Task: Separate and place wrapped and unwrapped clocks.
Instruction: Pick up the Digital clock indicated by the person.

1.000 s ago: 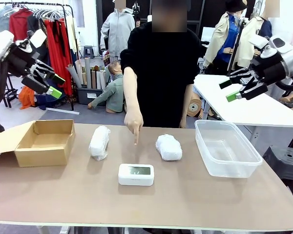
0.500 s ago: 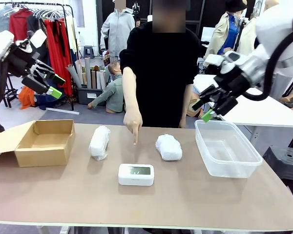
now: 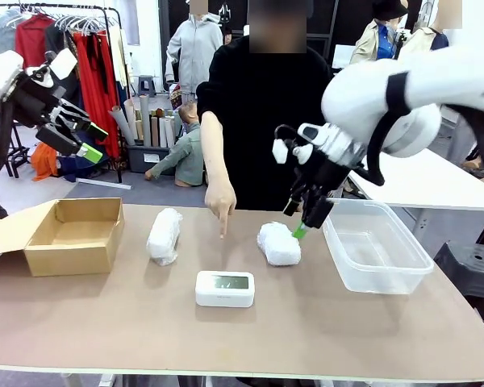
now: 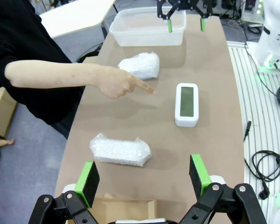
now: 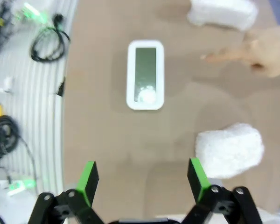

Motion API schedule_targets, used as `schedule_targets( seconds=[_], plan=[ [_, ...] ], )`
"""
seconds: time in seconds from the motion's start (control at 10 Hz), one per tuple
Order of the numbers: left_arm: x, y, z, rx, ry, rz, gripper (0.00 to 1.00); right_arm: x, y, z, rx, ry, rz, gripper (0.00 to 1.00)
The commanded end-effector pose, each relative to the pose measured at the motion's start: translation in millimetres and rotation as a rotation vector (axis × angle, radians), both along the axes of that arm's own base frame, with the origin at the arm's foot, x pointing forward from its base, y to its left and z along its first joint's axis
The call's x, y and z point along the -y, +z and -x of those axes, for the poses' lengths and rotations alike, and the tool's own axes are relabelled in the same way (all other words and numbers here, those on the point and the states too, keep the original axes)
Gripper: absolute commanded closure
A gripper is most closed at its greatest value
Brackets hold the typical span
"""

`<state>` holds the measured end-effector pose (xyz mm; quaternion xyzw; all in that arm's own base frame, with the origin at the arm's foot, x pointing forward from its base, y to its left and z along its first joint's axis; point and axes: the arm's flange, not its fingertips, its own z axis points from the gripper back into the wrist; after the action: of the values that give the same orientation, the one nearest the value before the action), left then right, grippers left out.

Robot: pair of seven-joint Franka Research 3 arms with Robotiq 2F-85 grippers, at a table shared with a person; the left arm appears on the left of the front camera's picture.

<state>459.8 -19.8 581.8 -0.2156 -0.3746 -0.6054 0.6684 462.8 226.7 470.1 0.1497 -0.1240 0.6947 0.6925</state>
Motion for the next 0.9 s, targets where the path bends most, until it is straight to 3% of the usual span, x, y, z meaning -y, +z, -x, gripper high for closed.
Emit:
schedule_targets(
  seconds=[0.0, 0.1, 0.2, 0.3, 0.8],
  plan=[
    [-1, 0, 0, -0.002, -0.003, 0.007, 0.0, -19, -22, -5, 0.046, -0.034, 0.057, 0.0],
    [-1, 0, 0, -0.002, -0.003, 0.007, 0.0, -22, -31, -6, 0.091, -0.016, 0.087, 0.0],
    [-1, 0, 0, -0.002, -0.003, 0.007, 0.0, -23, -34, -7, 0.124, 0.014, 0.005, 0.0],
    [-1, 0, 0, -0.002, -0.003, 0.007, 0.0, -19, -26, -4, 0.045, 0.014, 0.045, 0.0],
    [-1, 0, 0, -0.002, -0.003, 0.007, 0.0, -21, -31, -5, 0.051, 0.018, 0.045, 0.0]
  ],
)
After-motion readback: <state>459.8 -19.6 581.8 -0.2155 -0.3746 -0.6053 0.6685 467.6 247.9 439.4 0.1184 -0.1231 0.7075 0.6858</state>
